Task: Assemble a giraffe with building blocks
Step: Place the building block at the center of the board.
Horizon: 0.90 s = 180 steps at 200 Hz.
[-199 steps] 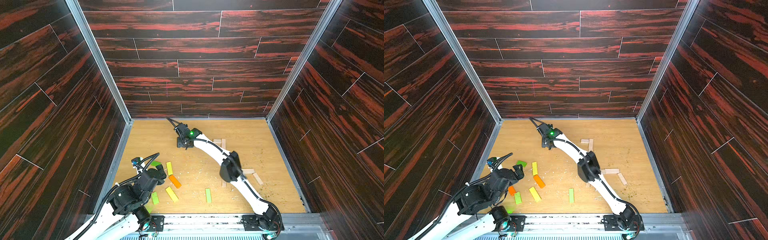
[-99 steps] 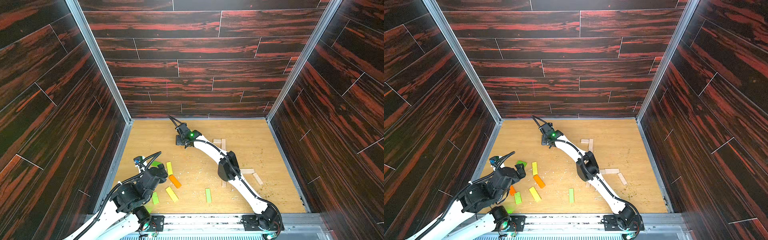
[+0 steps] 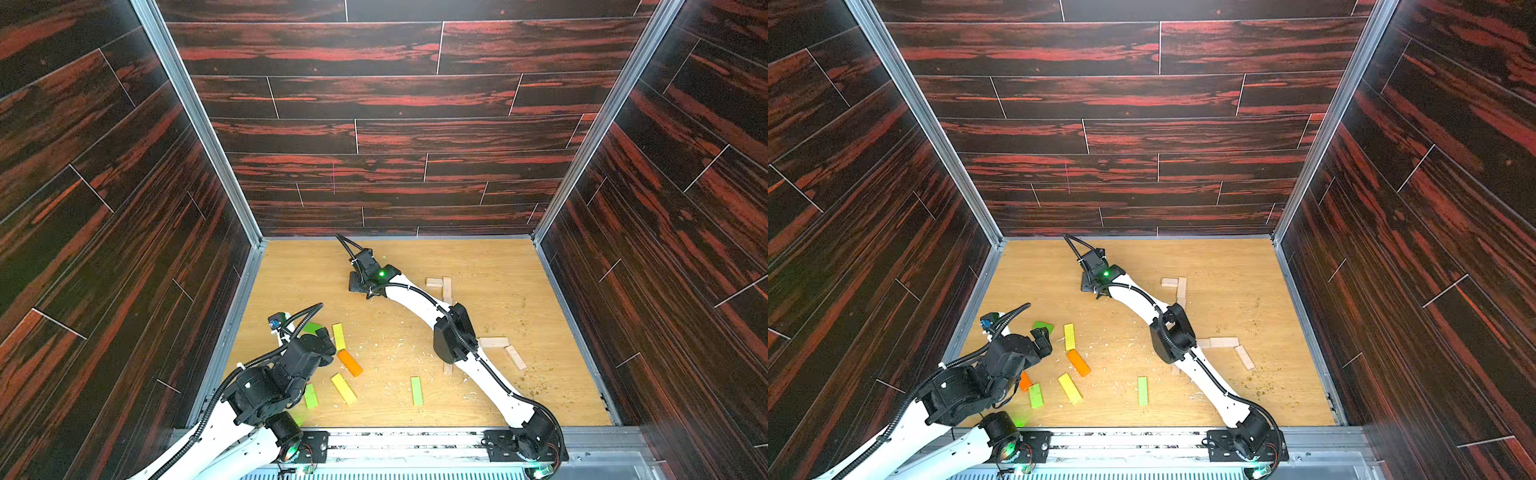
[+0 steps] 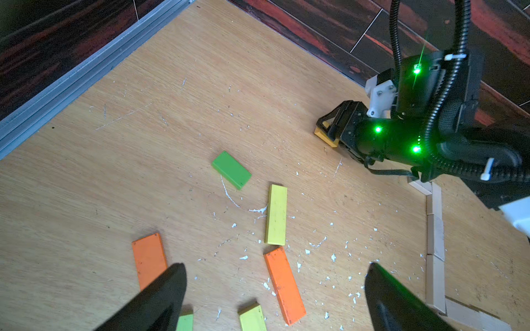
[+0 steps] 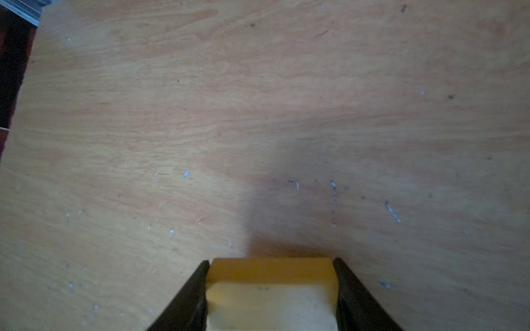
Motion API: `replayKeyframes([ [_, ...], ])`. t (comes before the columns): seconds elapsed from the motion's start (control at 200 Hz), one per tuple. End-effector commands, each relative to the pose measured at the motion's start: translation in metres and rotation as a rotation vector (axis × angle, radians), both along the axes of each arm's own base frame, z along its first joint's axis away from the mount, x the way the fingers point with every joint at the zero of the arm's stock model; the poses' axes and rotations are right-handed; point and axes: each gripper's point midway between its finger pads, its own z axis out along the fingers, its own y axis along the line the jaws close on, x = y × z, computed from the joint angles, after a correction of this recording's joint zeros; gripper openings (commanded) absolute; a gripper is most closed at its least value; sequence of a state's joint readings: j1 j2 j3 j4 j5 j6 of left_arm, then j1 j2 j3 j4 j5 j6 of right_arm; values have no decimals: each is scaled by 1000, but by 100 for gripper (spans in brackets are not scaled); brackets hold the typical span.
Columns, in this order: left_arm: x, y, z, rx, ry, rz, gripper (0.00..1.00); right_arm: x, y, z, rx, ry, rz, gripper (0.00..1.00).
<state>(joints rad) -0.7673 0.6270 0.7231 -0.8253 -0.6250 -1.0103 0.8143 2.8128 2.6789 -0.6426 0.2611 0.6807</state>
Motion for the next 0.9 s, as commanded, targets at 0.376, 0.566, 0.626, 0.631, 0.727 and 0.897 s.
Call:
replayKeyframes([
  [0.376,-2,6,-5,21,4,13,100,-11,-2,-53,-47,76,-4,65],
  [0.566,-3,8,-4,24,2,16,100,-11,-5,-54,-48,79,-14,69],
  [0.626,-3,8,-4,23,2,15,100,-11,-4,-54,-43,82,-14,72],
  [0.631,-3,8,-4,23,2,16,100,-11,-4,-54,-42,82,-15,72],
  [0.727,-4,9,-4,24,0,17,100,-11,-3,-53,-35,85,-17,73],
  [0.897,-4,10,-5,24,0,19,100,-10,-2,-53,-28,83,-16,74],
])
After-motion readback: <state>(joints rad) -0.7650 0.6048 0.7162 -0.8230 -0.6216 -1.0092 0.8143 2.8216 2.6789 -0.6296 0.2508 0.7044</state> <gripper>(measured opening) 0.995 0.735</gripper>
